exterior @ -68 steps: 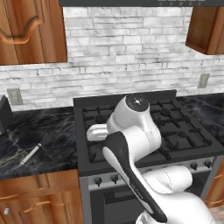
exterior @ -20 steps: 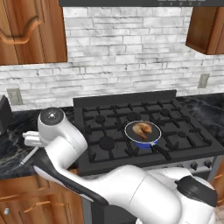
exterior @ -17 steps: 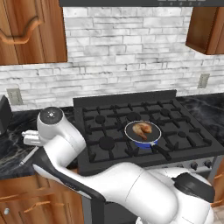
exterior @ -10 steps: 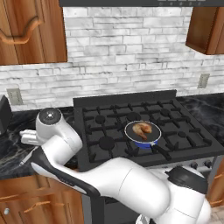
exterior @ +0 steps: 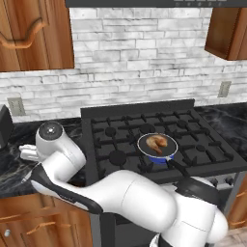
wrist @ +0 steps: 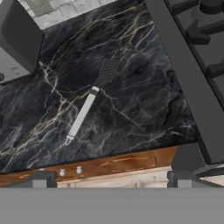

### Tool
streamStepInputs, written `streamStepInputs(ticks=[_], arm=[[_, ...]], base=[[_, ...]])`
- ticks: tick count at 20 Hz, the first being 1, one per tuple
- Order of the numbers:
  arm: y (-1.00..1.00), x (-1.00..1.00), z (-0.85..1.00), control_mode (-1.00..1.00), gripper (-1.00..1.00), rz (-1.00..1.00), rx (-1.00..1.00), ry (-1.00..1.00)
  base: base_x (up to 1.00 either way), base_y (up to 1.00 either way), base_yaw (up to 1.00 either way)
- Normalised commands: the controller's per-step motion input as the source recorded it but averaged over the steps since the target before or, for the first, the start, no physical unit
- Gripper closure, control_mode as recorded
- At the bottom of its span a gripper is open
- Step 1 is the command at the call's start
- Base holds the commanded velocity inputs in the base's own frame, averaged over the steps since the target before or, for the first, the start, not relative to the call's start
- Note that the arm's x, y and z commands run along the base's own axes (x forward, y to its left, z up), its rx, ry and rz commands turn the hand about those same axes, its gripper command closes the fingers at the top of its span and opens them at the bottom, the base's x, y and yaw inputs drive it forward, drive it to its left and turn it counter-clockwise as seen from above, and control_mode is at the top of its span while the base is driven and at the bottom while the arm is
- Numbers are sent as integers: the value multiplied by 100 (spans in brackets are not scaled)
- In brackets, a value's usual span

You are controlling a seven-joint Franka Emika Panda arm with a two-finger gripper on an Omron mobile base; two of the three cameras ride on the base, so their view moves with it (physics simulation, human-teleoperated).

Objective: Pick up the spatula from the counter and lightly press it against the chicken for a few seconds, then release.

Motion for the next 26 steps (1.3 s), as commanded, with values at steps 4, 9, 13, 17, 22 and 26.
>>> streamStepInputs(ticks=[4,9,13,17,22,26], arm=[[14,16,0,-100,-100,-4,4,6],[20,10,-11,-100,-100,-3,1,5],[18,10,-18,-100,-100,-3,0,2],[11,13,-19,-100,-100,-3,0,3],[8,15,-20,-100,-100,-3,0,4],[5,16,-21,-100,-100,-3,0,6]], base=[[0,0,0],[0,0,0],[0,0,0],[0,0,0],[0,0,0],[0,0,0]])
